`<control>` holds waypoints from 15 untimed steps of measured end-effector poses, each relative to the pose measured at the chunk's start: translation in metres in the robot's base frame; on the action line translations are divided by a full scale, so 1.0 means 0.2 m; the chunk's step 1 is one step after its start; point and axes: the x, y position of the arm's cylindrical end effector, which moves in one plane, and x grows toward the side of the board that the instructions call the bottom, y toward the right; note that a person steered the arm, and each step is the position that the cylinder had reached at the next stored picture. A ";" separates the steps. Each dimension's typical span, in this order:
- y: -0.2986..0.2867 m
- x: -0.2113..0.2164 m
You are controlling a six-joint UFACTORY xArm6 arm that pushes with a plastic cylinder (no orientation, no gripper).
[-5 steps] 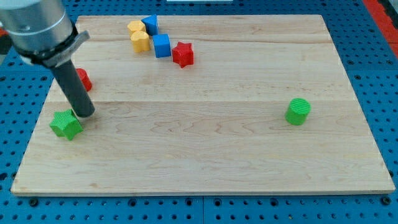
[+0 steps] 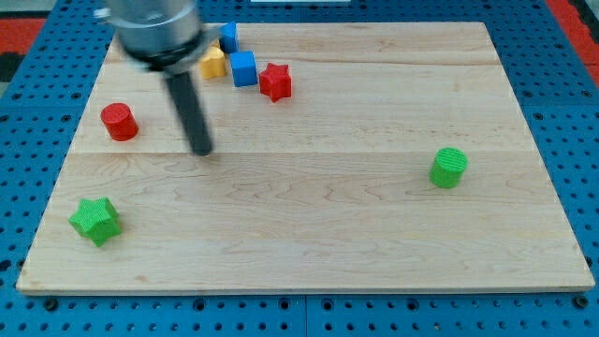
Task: Move the green circle to the right side of the green star
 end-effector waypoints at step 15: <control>0.81 0.84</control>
